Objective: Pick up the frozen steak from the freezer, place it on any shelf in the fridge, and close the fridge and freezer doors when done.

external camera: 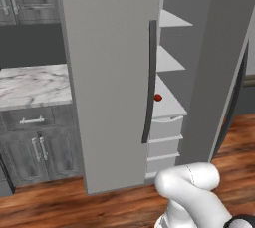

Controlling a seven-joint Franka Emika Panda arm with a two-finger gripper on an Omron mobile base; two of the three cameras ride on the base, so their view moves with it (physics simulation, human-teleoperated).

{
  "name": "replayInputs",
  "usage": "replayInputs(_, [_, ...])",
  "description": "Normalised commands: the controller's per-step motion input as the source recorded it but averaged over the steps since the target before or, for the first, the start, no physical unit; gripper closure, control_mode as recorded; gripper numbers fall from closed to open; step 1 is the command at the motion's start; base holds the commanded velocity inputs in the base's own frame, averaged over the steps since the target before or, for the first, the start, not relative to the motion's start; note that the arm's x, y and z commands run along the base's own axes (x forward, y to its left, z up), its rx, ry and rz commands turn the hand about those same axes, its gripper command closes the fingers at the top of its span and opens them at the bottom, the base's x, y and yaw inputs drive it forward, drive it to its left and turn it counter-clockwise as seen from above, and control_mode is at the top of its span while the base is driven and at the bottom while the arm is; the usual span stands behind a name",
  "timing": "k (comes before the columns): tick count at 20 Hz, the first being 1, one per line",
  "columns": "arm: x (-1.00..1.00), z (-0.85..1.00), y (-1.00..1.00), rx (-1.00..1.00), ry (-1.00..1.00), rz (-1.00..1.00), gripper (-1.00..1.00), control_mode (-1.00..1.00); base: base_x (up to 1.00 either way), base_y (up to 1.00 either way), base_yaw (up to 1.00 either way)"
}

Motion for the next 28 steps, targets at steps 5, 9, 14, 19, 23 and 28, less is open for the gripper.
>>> replayInputs(5, [0.32, -0.21, -0.65, 0.01, 0.00, 0.09, -1.00, -1.00, 0.00, 0.00, 0.00])
replayInputs(9, [0.58, -0.44, -0.42, 0.00, -0.01, 0.01, -1.00, -1.00, 0.00, 0.00, 0.00])
replayInputs(14, [0.69, -0.50, -0.44, 0.00, 0.00, 0.01, -1.00, -1.00, 0.00, 0.00, 0.00])
replayInputs(19, [0.48, -0.38, -0.45, 0.00, 0.00, 0.00, -1.00, -1.00, 0.00, 0.00, 0.00])
replayInputs(23, [0.38, -0.28, -0.16, 0.00, 0.00, 0.00, -1.00, -1.00, 0.00, 0.00, 0.00])
replayInputs(28, [0.42, -0.34, -0.13, 0.00, 0.00, -0.02, -1.00, -1.00, 0.00, 0.00, 0.00])
